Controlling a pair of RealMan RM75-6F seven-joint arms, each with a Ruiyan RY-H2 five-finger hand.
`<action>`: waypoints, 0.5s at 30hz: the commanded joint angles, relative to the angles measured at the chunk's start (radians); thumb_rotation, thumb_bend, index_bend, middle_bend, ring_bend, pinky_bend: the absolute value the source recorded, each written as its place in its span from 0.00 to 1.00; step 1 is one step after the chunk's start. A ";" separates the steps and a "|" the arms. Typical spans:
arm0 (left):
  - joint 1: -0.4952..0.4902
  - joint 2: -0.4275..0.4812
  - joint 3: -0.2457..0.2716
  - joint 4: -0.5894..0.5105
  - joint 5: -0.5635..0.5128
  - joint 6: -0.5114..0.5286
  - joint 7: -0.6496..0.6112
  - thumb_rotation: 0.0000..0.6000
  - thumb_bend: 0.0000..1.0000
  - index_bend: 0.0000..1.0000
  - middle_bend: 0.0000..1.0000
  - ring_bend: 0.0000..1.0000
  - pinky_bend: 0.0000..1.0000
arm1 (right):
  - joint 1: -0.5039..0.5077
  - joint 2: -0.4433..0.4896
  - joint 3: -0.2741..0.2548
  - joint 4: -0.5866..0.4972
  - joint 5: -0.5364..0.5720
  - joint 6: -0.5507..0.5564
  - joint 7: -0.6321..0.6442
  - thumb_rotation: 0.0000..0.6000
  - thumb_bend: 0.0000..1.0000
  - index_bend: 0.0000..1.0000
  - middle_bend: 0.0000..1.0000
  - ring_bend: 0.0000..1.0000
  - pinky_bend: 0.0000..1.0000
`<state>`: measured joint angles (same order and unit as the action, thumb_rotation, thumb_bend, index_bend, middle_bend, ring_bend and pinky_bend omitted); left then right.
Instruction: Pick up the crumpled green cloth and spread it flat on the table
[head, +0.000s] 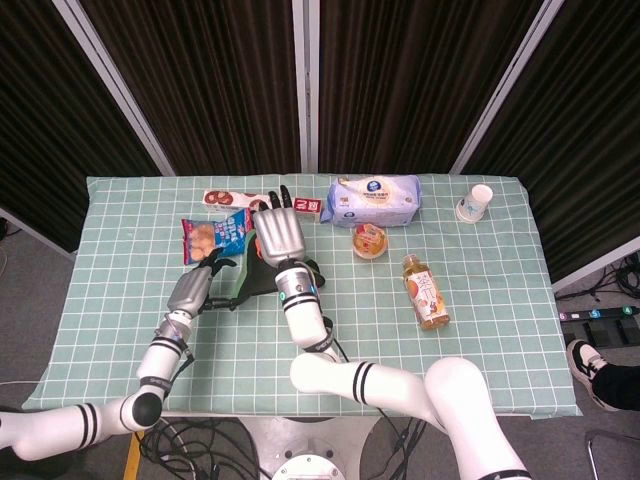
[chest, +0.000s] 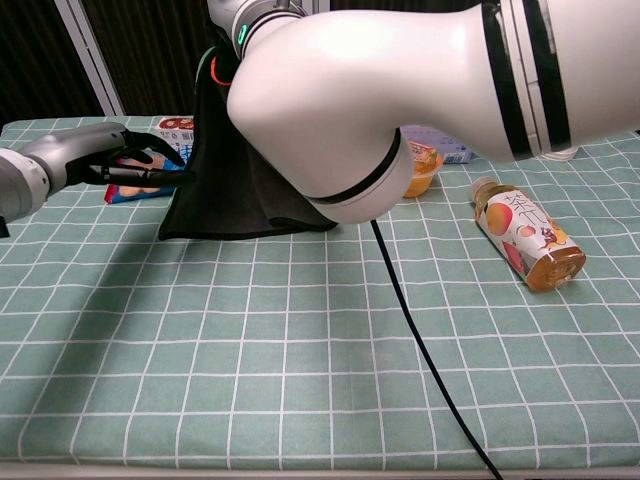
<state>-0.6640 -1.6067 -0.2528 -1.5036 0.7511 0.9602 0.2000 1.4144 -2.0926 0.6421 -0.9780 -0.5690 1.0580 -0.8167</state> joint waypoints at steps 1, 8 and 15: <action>-0.030 -0.058 -0.007 0.050 -0.063 0.034 0.052 0.55 0.02 0.28 0.13 0.12 0.22 | -0.007 0.003 -0.004 -0.019 -0.002 0.005 0.009 1.00 0.54 0.78 0.34 0.12 0.01; -0.029 -0.104 -0.037 0.120 -0.097 0.051 0.035 0.74 0.05 0.34 0.13 0.12 0.22 | -0.045 0.046 -0.007 -0.110 0.002 0.018 0.028 1.00 0.54 0.78 0.34 0.13 0.01; 0.016 -0.108 -0.055 0.132 -0.031 0.090 -0.058 0.79 0.19 0.52 0.24 0.17 0.23 | -0.095 0.111 -0.023 -0.203 0.018 0.020 0.039 1.00 0.54 0.78 0.34 0.13 0.01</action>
<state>-0.6633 -1.7114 -0.3012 -1.3744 0.6995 1.0344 0.1666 1.3294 -1.9926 0.6233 -1.1692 -0.5581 1.0787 -0.7810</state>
